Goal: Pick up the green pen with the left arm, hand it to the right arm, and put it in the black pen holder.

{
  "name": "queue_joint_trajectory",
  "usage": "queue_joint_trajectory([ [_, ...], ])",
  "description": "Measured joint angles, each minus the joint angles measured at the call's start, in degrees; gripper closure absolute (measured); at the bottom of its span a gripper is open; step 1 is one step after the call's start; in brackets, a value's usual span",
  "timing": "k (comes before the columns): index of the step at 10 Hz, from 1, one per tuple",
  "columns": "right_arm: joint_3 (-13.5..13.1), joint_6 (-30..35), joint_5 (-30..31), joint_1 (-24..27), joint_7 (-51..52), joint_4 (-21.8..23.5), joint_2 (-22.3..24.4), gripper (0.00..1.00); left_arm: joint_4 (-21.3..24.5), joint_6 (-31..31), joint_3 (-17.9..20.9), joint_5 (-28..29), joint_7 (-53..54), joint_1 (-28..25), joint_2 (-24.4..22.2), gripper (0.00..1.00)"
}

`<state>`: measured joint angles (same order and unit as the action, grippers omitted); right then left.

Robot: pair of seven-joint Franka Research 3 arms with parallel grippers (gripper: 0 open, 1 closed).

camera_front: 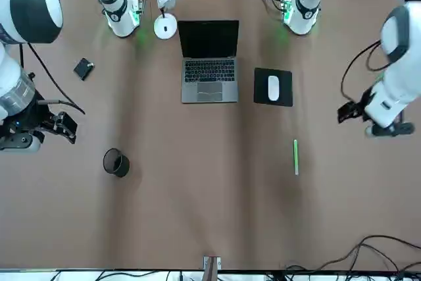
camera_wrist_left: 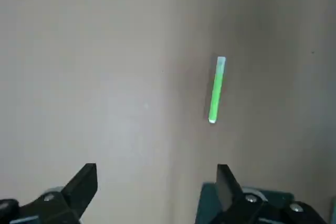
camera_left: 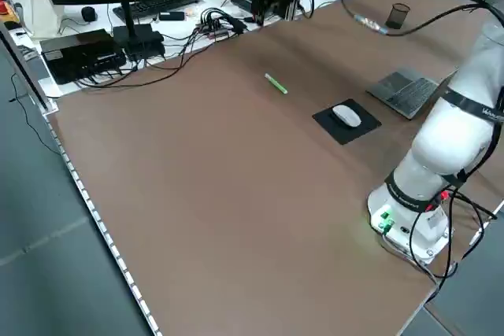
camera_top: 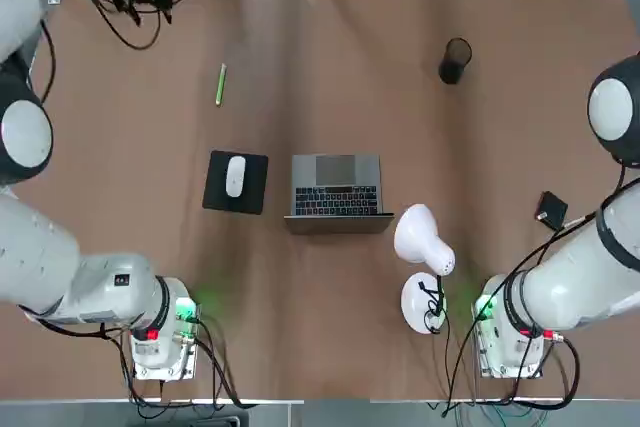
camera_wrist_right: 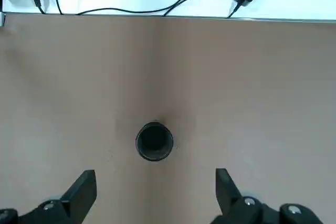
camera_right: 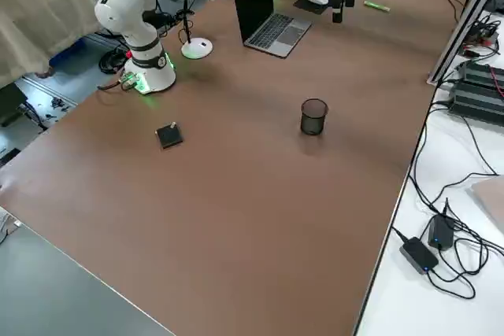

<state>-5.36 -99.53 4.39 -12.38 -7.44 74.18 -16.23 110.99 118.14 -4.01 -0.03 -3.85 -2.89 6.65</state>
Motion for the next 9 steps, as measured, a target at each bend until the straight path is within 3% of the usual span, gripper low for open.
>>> queue_joint_trajectory([
  [5,-0.01,0.0,0.0,0.0,0.0,-0.01,0.0,0.0,11.31,26.71,-4.46,0.0,-5.66,0.58,10.08,0.0],
  [7,-0.02,0.0,0.0,0.0,0.0,-0.01,0.0,0.0,11.74,32.25,-5.37,0.0,-6.77,0.62,15.55,0.03],
  [9,-0.03,-0.01,0.0,0.0,0.0,0.0,0.0,0.0,11.72,33.47,-5.57,0.0,-6.85,0.89,19.56,0.05],
])
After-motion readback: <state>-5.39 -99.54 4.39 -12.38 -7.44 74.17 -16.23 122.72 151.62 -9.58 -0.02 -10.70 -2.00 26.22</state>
